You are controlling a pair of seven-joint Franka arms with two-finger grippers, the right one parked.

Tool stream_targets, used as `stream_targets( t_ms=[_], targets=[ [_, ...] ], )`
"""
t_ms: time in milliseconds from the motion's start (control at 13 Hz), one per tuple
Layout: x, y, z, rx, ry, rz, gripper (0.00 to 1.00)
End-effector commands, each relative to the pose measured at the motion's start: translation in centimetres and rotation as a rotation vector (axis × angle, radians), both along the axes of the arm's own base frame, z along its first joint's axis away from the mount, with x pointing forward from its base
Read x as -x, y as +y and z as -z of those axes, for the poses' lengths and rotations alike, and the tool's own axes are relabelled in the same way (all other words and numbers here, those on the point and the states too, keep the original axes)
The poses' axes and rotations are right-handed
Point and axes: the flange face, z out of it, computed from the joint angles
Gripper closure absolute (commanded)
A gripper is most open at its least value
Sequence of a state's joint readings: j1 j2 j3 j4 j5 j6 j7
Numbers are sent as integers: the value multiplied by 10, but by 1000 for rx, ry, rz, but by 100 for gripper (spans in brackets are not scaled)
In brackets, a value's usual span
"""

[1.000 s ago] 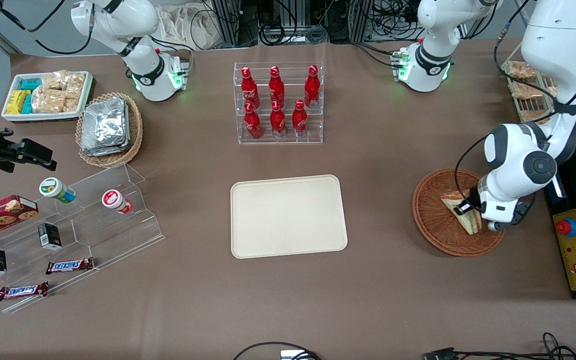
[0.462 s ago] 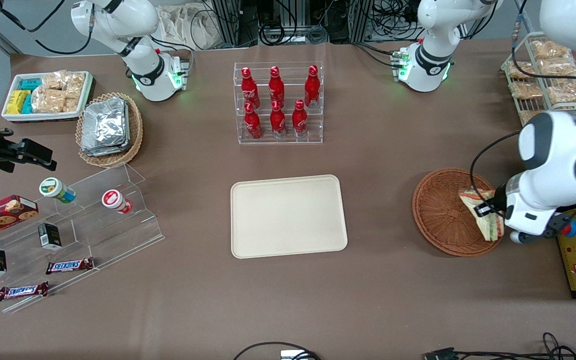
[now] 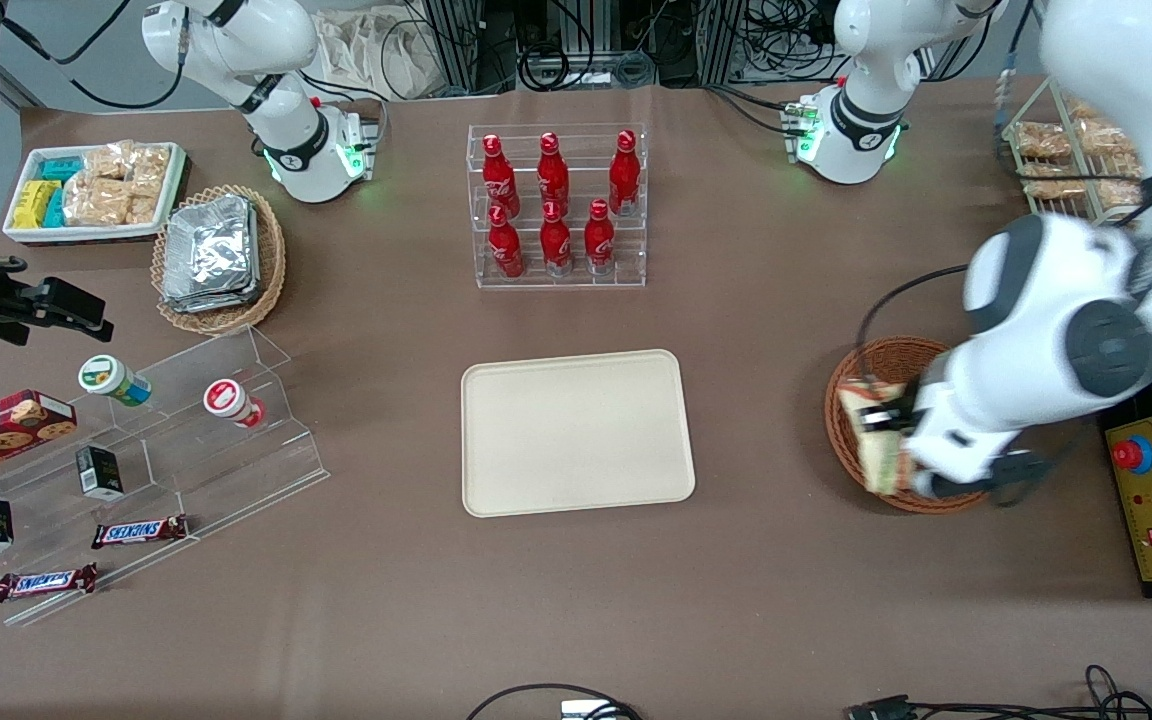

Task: Place sandwich from basket to tray
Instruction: 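Lift the sandwich and carry it with the left gripper over the tray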

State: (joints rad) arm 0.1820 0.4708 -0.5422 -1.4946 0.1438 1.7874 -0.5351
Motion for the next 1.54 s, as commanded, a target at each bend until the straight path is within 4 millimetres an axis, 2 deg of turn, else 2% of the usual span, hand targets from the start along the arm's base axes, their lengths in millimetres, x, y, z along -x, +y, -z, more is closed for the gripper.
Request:
stream_targets(
  t_ms=[0,77,154,231,308,385,538,769,846,923,1000,1077,1231,1385,1462],
  targets=[
    [1,-82,38,40,-3,27,100],
    [7,-115,58,58,-6,60,100],
    [11,-139,78,82,-12,84,100],
    [10,-148,102,105,-7,81,100],
    [16,-167,123,122,-4,101,100],
    [25,-188,134,129,-11,128,100],
    [27,-195,163,130,-8,99,100],
    [48,-223,199,71,-3,104,100],
    [52,-232,205,53,-6,67,100],
    [53,-234,208,45,-11,27,96],
    [52,-234,207,48,-21,24,27],
    [50,-234,203,41,-39,36,0],
    [45,-228,192,24,-61,37,0],
    [45,-222,171,2,-64,35,0],
    [46,-219,154,-22,-64,40,0]
  ],
)
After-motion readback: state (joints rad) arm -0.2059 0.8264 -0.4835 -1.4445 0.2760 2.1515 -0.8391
